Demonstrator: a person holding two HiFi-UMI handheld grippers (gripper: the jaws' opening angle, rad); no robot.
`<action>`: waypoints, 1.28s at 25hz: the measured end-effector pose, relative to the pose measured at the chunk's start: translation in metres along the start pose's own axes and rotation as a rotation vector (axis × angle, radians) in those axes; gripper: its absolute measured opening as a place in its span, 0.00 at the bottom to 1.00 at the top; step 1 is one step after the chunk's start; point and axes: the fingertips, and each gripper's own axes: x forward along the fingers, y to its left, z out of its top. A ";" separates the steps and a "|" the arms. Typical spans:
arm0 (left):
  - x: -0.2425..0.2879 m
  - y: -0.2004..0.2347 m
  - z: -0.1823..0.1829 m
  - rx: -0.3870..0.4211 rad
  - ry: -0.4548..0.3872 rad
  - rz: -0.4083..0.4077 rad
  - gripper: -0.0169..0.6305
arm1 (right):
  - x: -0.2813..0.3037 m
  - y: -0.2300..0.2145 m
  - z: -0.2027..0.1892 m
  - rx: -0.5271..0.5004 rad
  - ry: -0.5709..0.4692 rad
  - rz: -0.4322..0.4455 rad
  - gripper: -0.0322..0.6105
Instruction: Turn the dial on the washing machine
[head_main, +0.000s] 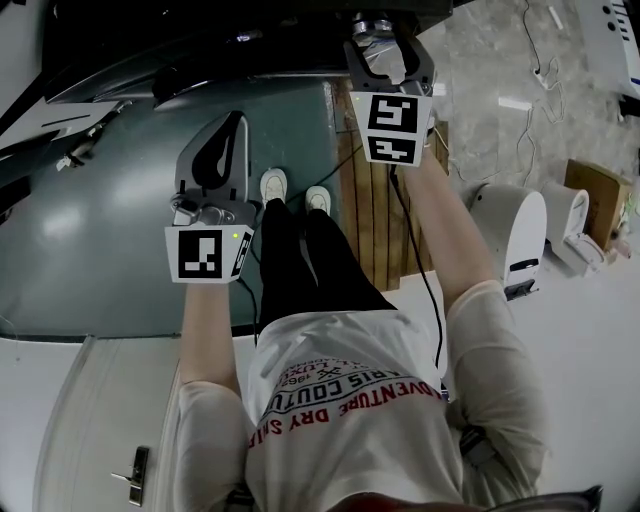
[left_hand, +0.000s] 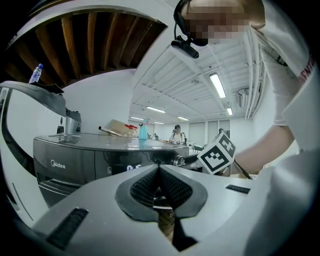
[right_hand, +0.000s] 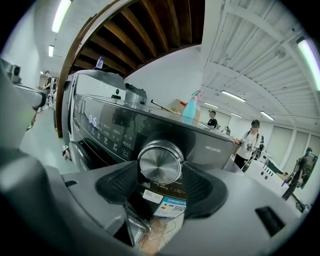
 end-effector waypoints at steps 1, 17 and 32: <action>-0.001 0.000 0.000 0.000 0.000 0.002 0.05 | 0.000 0.000 0.000 0.009 0.003 0.000 0.50; -0.001 0.012 0.014 0.007 0.002 0.024 0.05 | 0.005 -0.003 -0.005 0.248 0.058 0.039 0.50; 0.003 0.012 0.019 -0.005 -0.004 0.020 0.05 | -0.001 0.003 -0.005 0.117 0.080 0.026 0.58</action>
